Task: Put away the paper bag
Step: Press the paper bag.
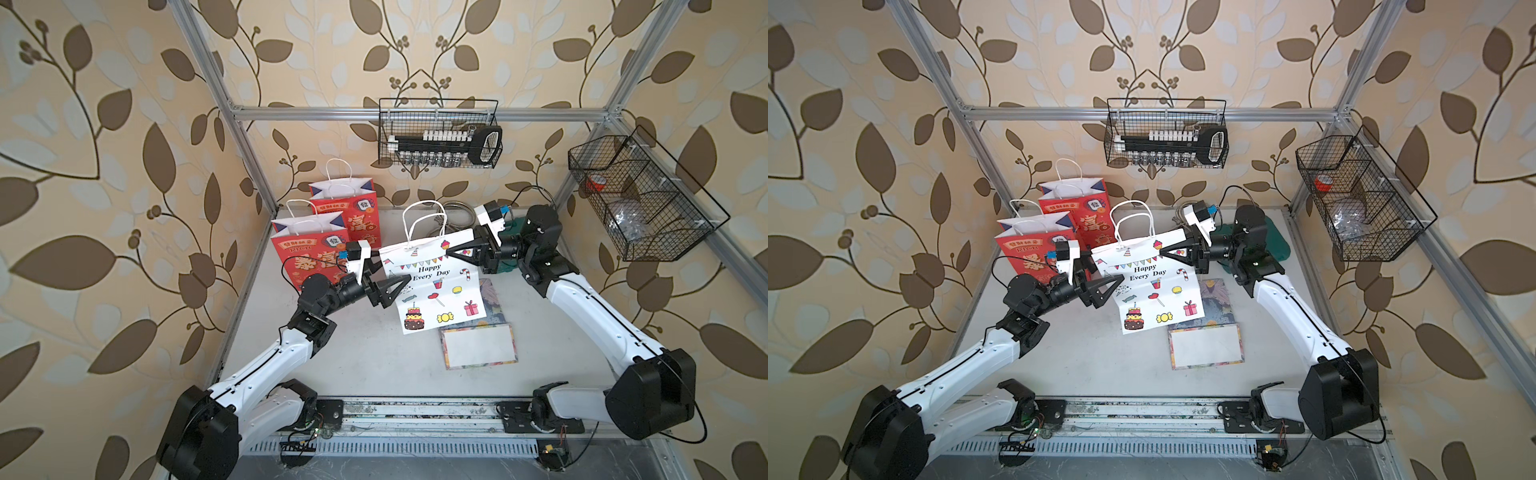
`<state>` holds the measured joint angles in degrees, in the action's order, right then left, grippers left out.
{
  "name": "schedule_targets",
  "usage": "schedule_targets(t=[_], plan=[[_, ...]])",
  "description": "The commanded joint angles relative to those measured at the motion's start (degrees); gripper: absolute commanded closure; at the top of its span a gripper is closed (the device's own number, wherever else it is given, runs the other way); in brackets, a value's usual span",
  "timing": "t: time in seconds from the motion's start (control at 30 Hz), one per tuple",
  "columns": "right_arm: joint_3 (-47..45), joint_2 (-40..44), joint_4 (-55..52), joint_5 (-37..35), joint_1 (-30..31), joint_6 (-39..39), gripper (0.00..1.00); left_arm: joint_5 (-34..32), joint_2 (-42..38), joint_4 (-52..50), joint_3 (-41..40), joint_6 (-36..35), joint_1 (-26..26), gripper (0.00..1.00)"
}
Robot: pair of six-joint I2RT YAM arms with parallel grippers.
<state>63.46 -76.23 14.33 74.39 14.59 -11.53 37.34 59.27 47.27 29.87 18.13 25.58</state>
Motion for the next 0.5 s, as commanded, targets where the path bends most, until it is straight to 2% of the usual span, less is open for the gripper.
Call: schedule_targets(t=[0.0,0.07,0.27,0.37,0.4,0.43,0.47], plan=[[2.39,1.01,0.69,1.15,0.4,-1.29,1.0,1.86,2.62,2.36,-1.67,1.39,0.43,0.07],[2.5,1.07,0.71,1.08,0.37,-1.47,1.0,3.01,4.06,3.72,-1.64,2.14,0.43,0.15],[2.55,1.34,0.7,0.71,0.36,-1.63,1.0,7.09,5.52,3.89,0.08,2.86,0.43,0.66],[3.09,1.2,0.62,0.26,0.37,-1.79,1.0,7.87,5.2,2.81,0.12,2.82,0.41,0.86],[3.2,1.13,0.57,0.23,0.38,-1.98,1.0,8.0,5.01,2.58,0.18,2.76,0.43,0.95],[3.36,1.08,0.29,0.09,0.43,-1.9,1.0,8.16,4.83,2.71,0.23,2.86,0.42,1.0],[3.59,1.12,-0.33,-0.13,0.4,-1.34,1.0,8.18,4.6,2.75,0.44,3.01,0.43,1.0]])
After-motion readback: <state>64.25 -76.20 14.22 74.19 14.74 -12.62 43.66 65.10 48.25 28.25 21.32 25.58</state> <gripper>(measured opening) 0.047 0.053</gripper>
